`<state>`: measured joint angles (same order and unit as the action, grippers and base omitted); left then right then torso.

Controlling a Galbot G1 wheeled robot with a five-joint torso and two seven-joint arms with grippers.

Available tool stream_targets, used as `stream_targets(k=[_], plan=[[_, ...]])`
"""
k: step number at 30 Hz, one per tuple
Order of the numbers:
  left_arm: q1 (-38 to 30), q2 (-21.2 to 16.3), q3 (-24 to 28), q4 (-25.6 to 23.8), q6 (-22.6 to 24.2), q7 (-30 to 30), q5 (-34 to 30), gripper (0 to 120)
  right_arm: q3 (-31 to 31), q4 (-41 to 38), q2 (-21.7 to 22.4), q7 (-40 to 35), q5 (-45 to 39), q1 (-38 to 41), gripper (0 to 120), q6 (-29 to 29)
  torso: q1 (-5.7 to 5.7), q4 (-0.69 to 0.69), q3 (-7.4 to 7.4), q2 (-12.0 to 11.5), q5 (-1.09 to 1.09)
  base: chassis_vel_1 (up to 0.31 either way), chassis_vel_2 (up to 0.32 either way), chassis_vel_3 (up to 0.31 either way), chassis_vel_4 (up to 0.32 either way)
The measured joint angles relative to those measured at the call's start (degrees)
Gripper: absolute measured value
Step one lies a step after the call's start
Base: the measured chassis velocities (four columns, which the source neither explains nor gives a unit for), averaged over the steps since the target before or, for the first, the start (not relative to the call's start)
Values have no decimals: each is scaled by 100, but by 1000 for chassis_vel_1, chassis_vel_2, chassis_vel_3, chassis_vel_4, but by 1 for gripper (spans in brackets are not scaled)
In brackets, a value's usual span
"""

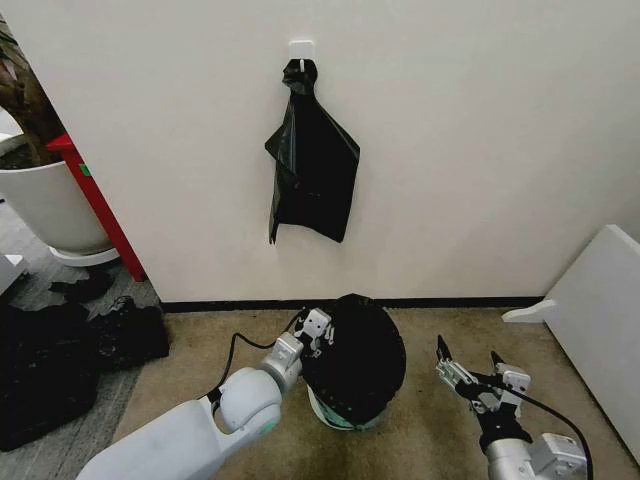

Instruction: Place the garbage bag over the trash bin.

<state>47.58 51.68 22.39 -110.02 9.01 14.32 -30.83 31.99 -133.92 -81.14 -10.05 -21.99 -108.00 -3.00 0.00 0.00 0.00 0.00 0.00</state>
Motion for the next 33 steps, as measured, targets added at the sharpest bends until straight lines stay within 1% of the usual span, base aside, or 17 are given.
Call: stream_targets(k=[2,8,11,14,19,22,23,25,26,28,29,30,31,32,33], plan=[[-10,-4,-2,-5,-68,-68,-36,0,2,-2,2,-1,-2,0,100,0,0,0,0,0,0,0,0,0,0],[-117,-68,-53,-118,-554,-630,-310,0,40,-44,7,-16,-36,2,100,1,0,0,0,0,0,0,0,0,0],[-155,-113,-119,-201,-677,-742,-421,0,58,-61,4,-19,-61,1,100,1,0,0,0,0,0,0,0,0,0],[-305,-166,-278,-361,-838,-822,-665,0,145,-88,5,-23,-136,13,100,1,0,0,0,0,0,0,0,0,0],[-455,-218,-555,-652,-830,-845,-996,0,239,-132,27,-34,-218,16,100,0,0,-1,0,0,-1,0,0,0,0],[-556,-434,-1373,-1178,-589,-692,-1560,0,336,-216,106,-66,-322,11,100,-12,0,-1,0,0,0,0,0,0,0],[-556,-434,-1373,-1178,-589,-692,-1560,0,336,-216,106,-66,-322,11,100,-12,0,-1,0,0,0,0,0,0,0],[-531,-615,-1943,-1421,-463,-678,-1959,0,370,-265,148,-76,-371,8,100,-25,0,-1,0,0,-1,0,0,0,0],[-505,-779,-2305,-1577,-418,-685,-2248,0,381,-287,174,-81,-393,5,100,-30,0,1,0,0,-1,0,0,0,0],[-470,-1044,-2700,-1785,-421,-686,-2655,0,391,-318,210,-83,-416,0,100,-34,0,0,0,0,-2,0,0,0,0],[-449,-1121,-2769,-1840,-432,-686,-2752,0,393,-328,220,-83,-423,-1,100,-35,0,0,0,0,-1,0,0,0,0],[-449,-1121,-2769,-1840,-432,-686,-2752,0,393,-328,220,-83,-423,-1,100,-35,0,0,0,0,-1,0,0,0,0],[-335,-1348,-3011,-2011,-451,-685,-3041,0,393,-351,248,-84,-445,0,100,-40,0,1,0,0,0,0,0,0,0],[-215,-1481,-3292,-2110,-458,-671,-3183,0,392,-364,268,-84,-463,3,100,-43,0,0,1,0,-4,0,0,0,0],[-215,-1481,-3292,-2110,-458,-671,-3183,0,392,-364,268,-84,-463,3,100,-43,0,0,1,0,-4,0,0,0,0]])
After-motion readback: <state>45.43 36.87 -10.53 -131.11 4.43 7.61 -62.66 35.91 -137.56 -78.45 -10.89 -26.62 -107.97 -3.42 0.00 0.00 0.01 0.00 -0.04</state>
